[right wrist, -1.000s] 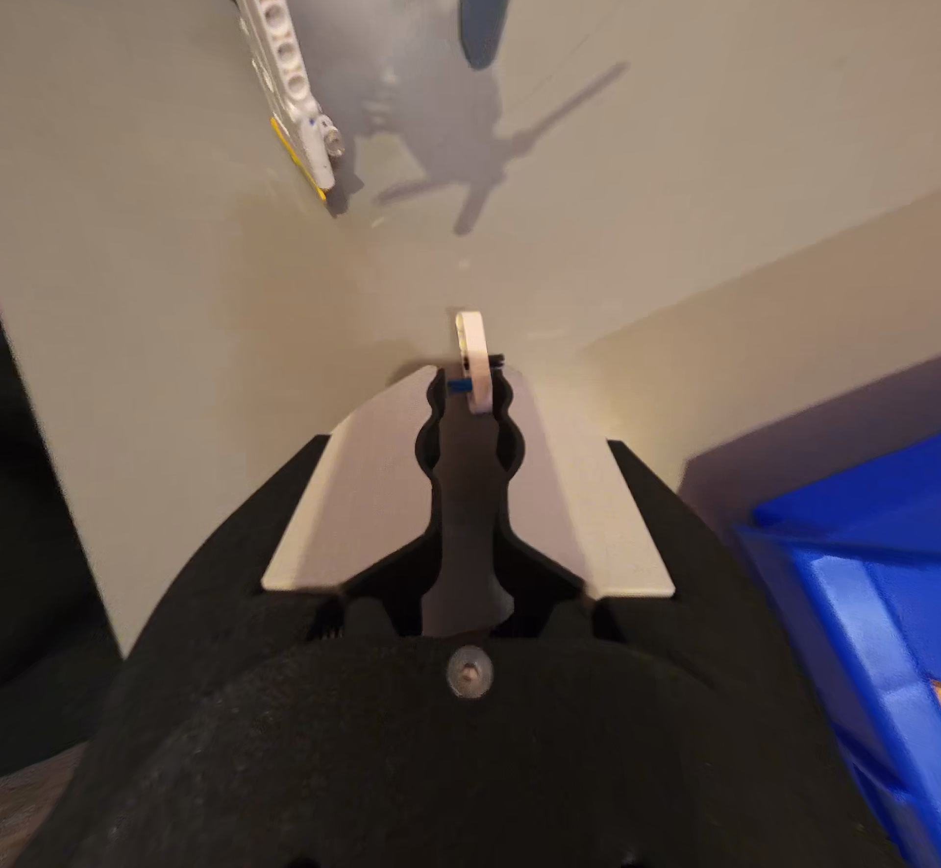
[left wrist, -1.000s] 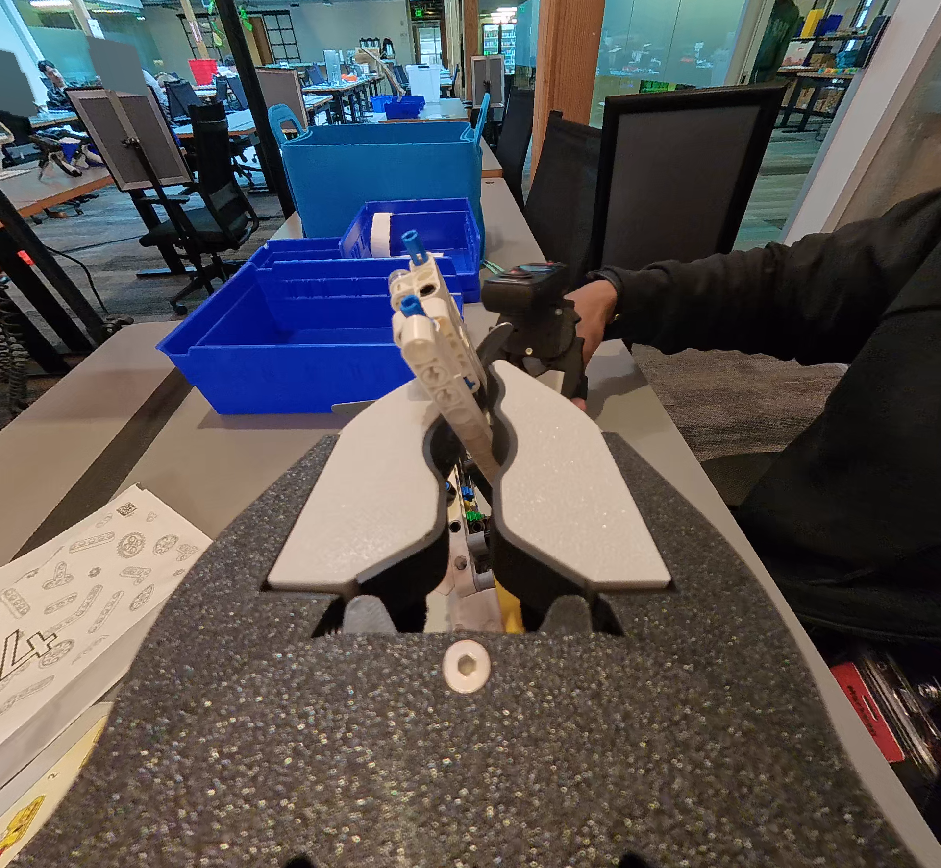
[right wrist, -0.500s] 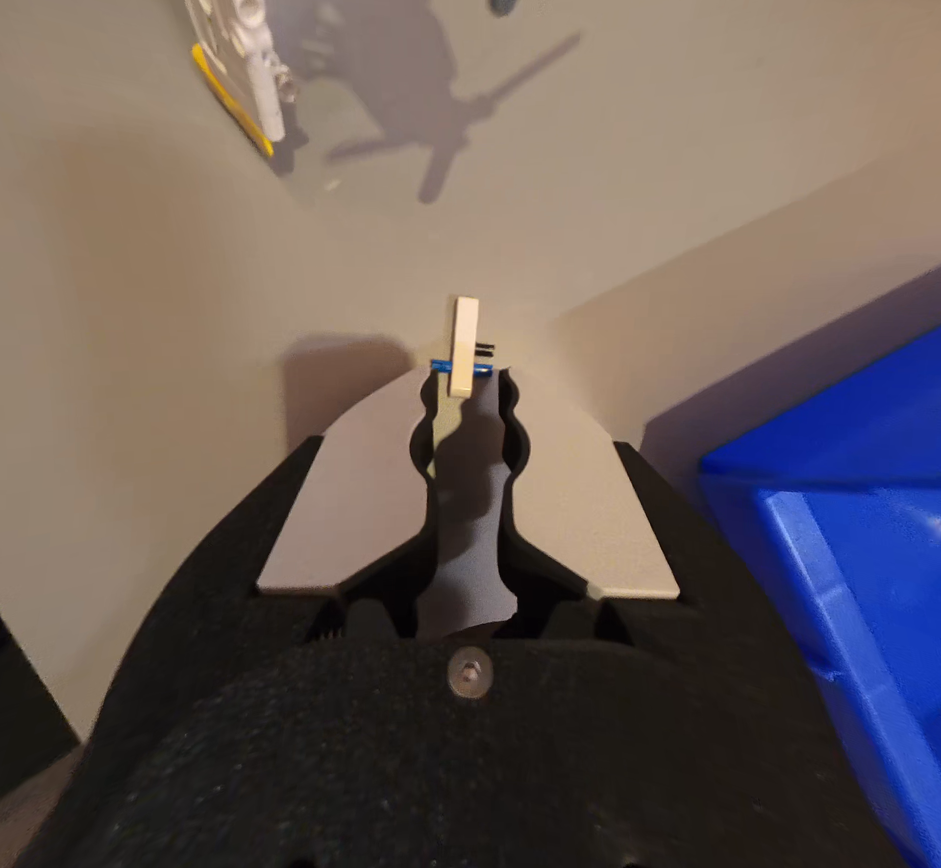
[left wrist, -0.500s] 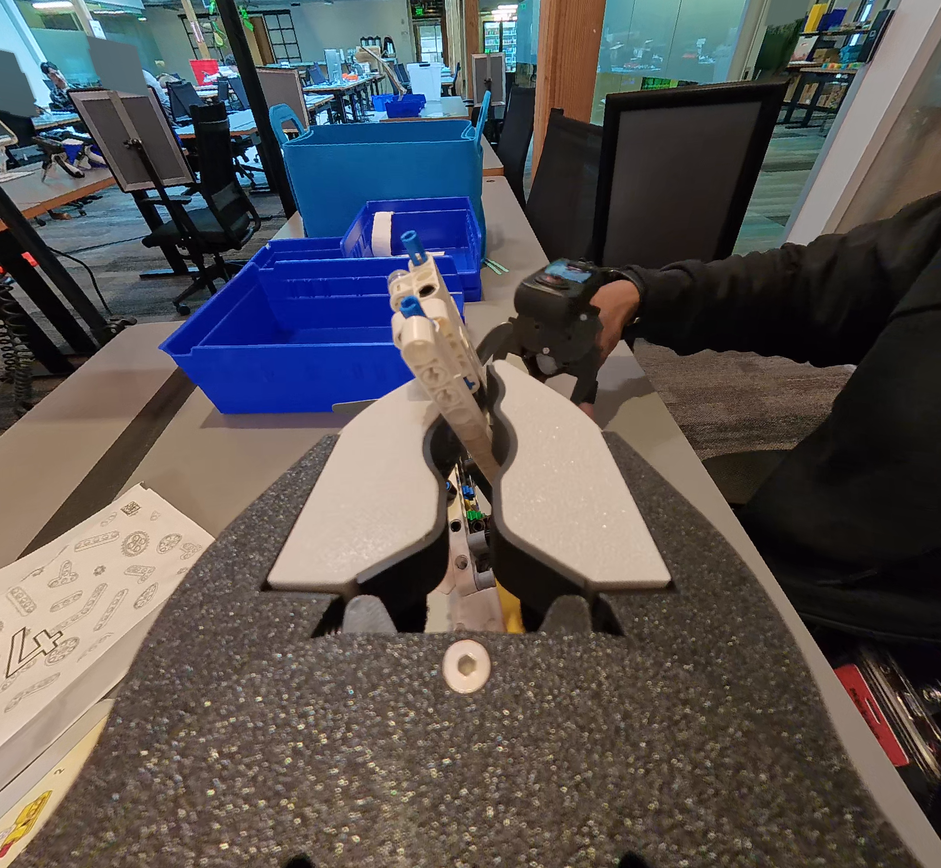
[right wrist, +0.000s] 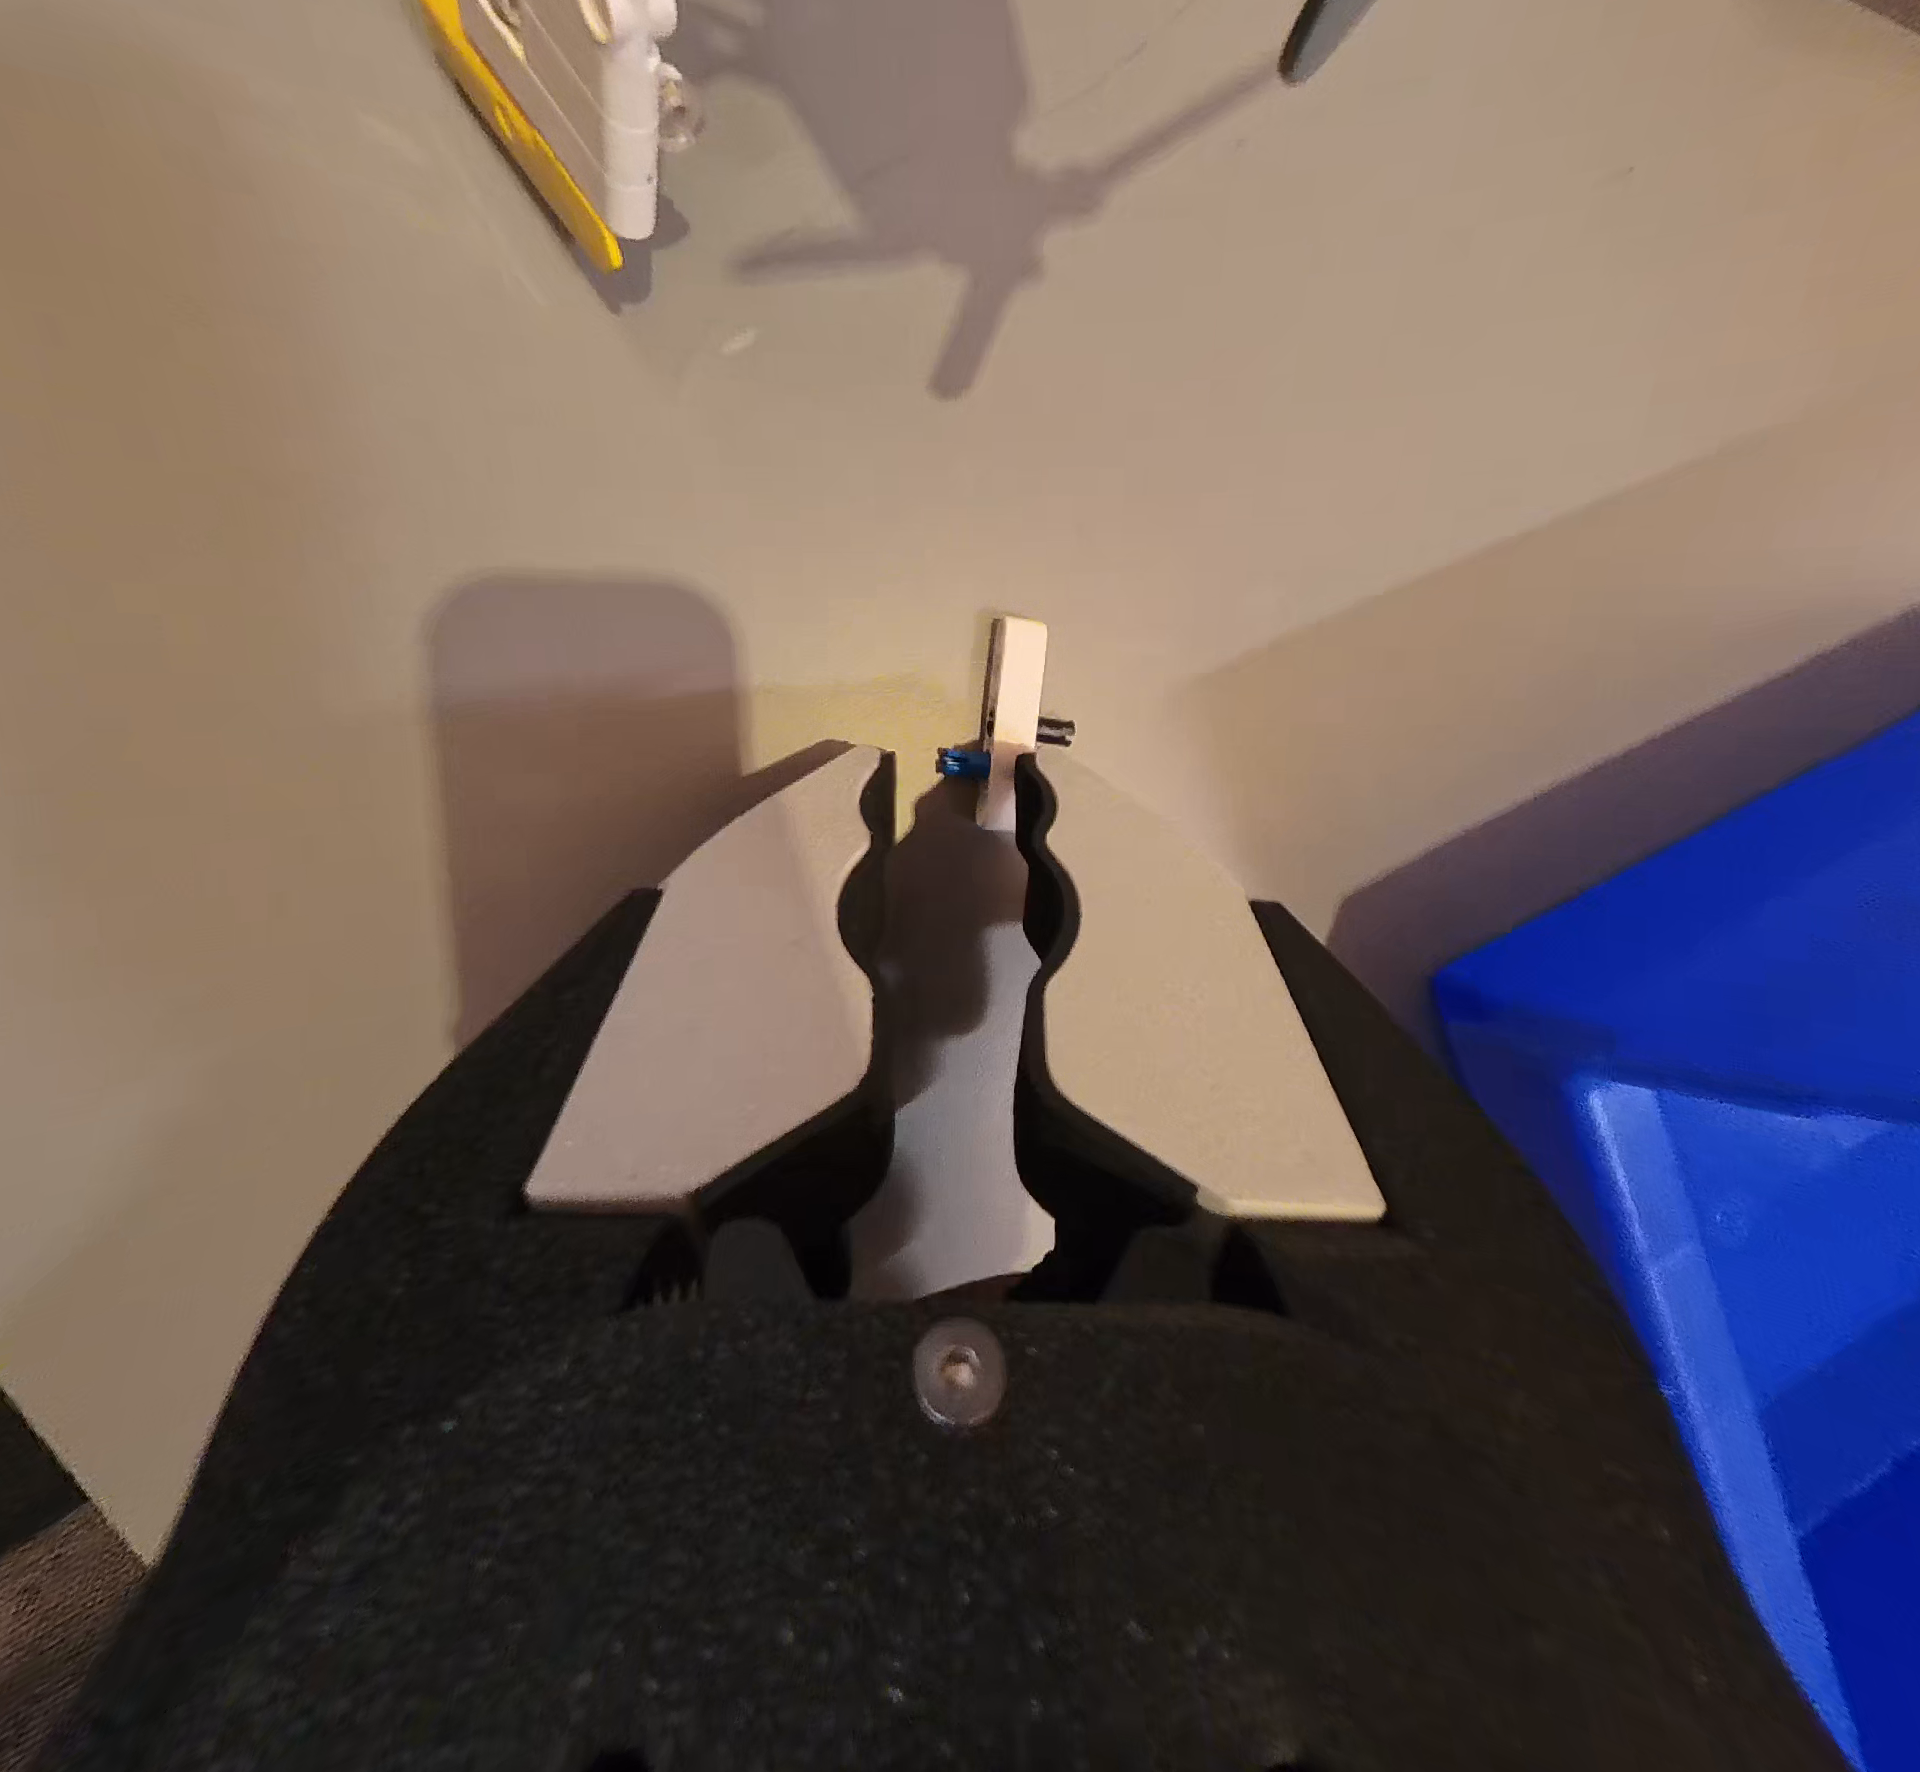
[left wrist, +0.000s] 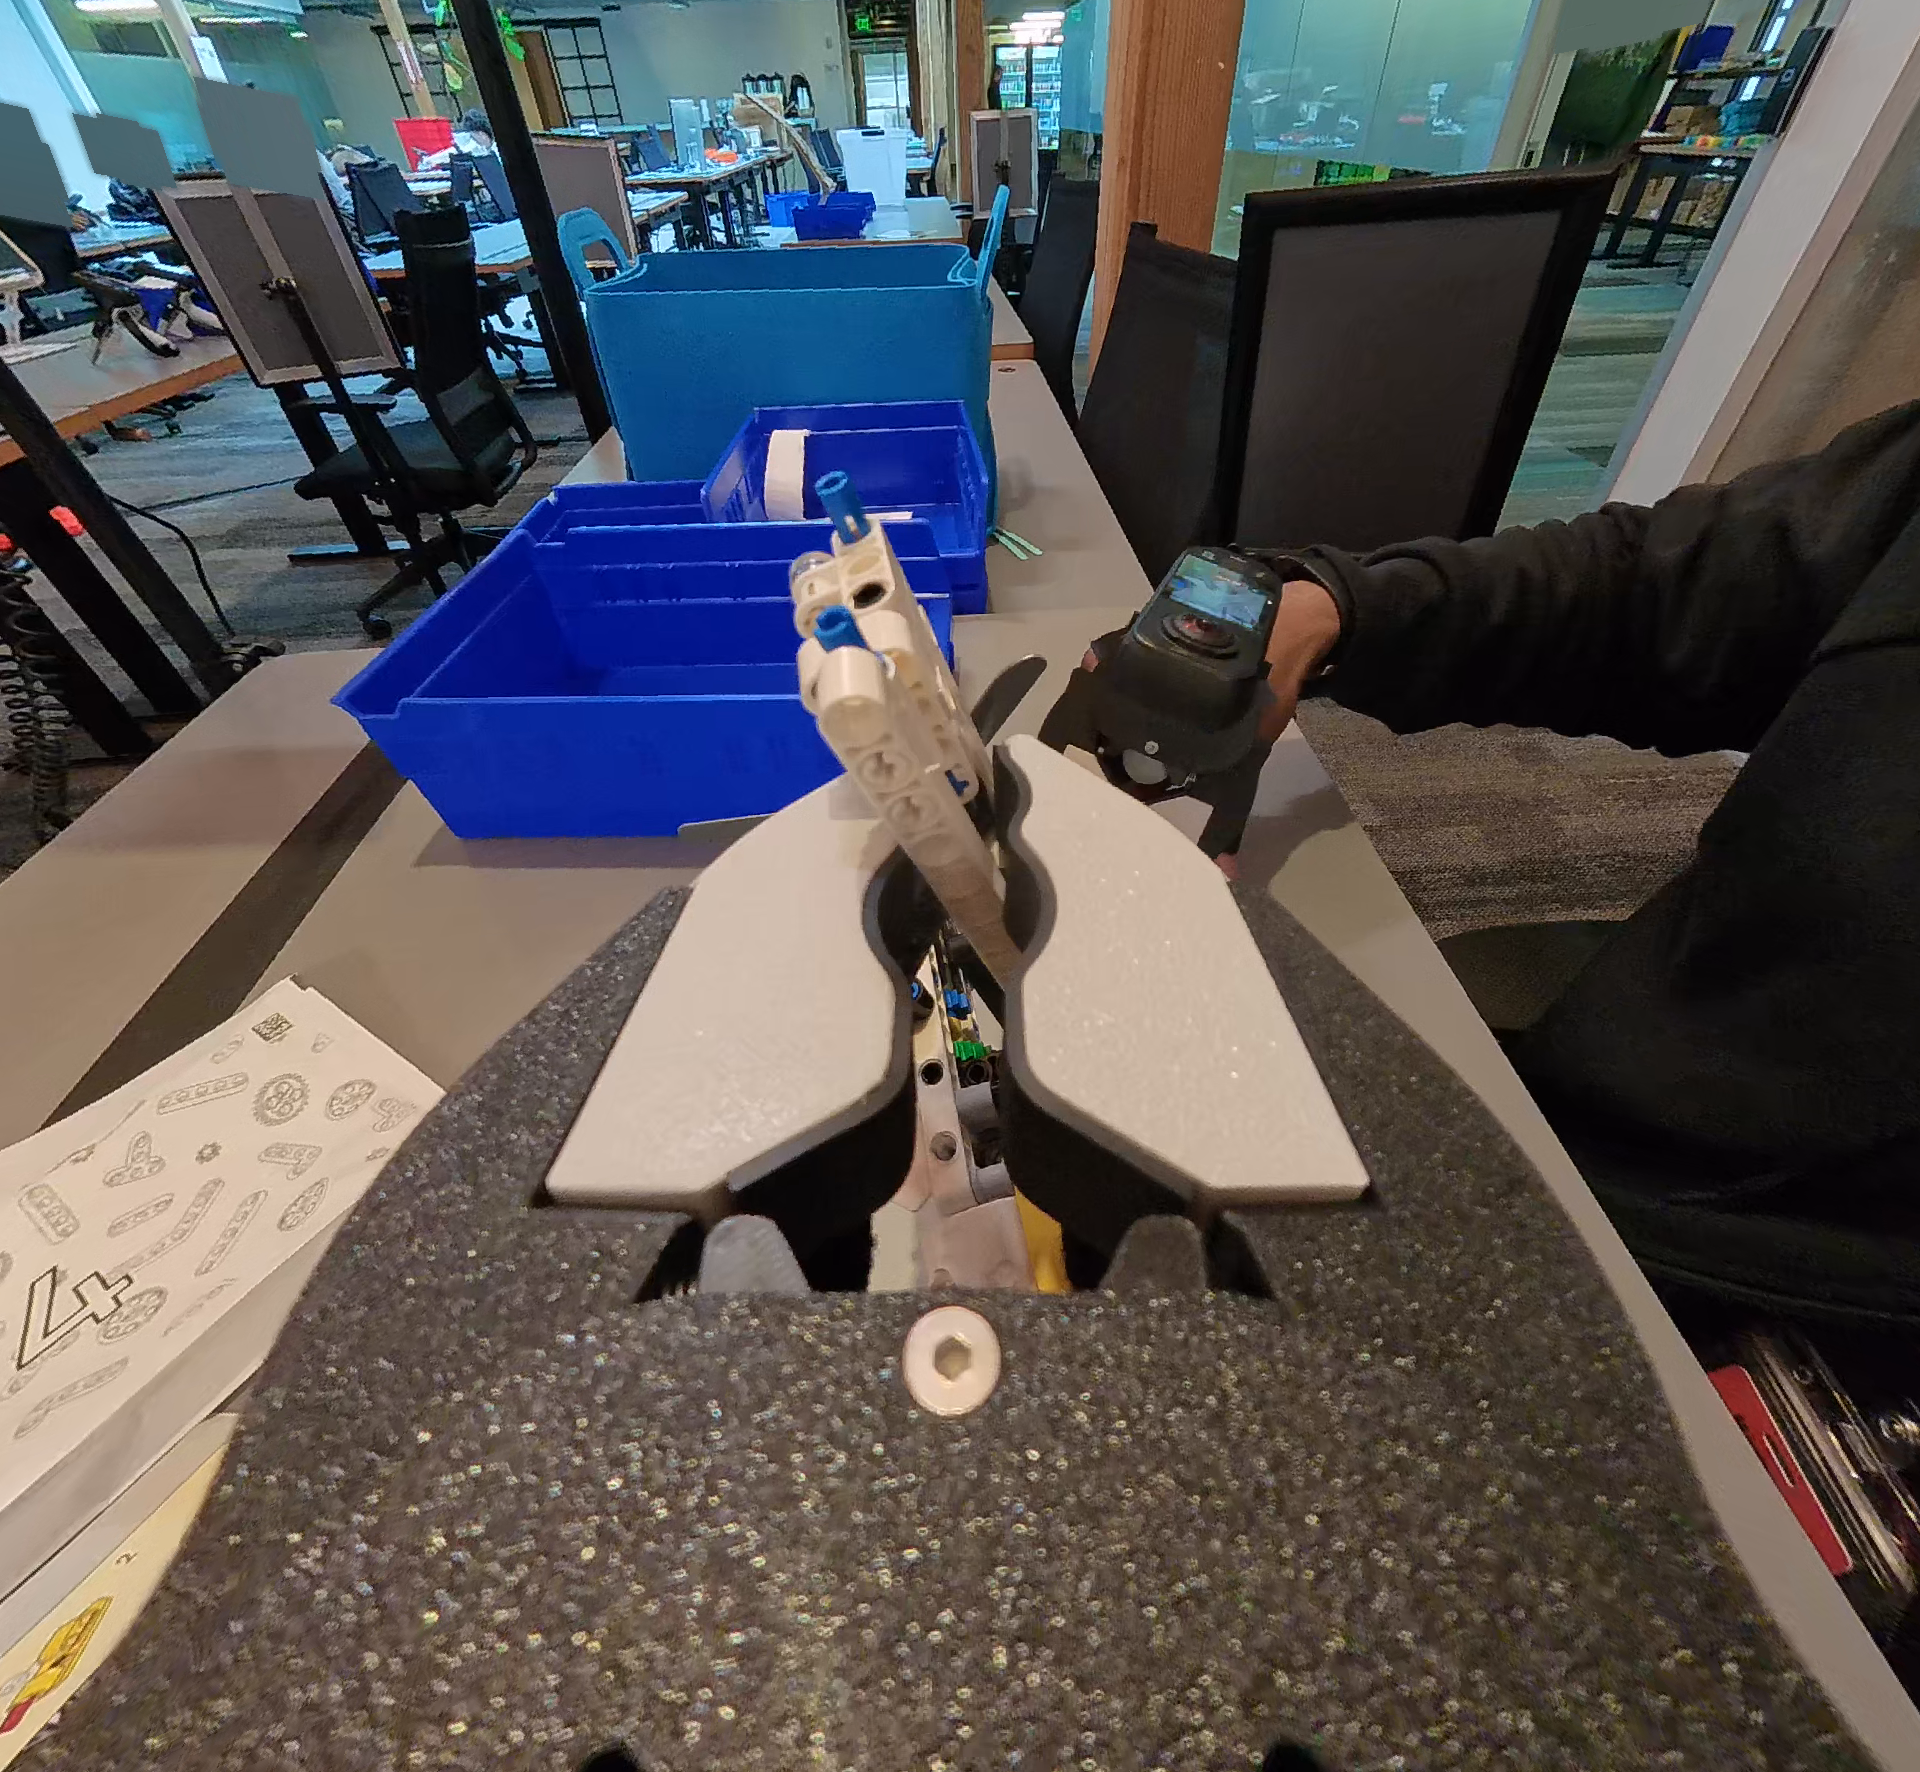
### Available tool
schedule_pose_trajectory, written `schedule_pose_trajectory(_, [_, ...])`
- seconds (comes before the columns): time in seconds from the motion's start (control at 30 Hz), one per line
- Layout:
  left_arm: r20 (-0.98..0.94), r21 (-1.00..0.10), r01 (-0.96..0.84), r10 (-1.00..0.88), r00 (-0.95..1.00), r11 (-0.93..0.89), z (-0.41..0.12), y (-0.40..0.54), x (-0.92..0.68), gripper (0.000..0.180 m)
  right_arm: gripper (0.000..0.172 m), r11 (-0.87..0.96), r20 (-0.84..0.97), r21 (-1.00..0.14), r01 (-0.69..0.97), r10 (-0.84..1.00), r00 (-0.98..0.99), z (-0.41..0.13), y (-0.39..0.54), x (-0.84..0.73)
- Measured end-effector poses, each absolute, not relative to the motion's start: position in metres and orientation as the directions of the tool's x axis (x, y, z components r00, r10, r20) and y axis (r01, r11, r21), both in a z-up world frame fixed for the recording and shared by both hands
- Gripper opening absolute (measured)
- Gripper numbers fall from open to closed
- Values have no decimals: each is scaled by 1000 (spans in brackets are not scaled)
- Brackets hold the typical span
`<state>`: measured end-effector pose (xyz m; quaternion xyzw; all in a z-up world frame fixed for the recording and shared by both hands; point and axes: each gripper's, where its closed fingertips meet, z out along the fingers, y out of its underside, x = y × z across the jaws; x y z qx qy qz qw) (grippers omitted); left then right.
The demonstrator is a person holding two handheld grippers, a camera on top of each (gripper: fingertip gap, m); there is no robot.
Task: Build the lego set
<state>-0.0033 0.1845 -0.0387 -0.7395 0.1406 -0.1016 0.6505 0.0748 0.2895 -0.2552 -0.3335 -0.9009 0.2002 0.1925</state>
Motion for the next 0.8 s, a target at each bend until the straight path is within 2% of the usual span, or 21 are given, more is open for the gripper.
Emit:
schedule_pose_trajectory(0.43, [-33,-991,-76,-342,939,-113,-39,184,-2,11,22,679,197,-487,549,698,-688,-257,294,68])
schedule_pose_trajectory(0.8, [-32,-991,-75,-342,939,-112,-39,184,-2,11,20,620,76,-507,599,724,-685,-257,294,67])
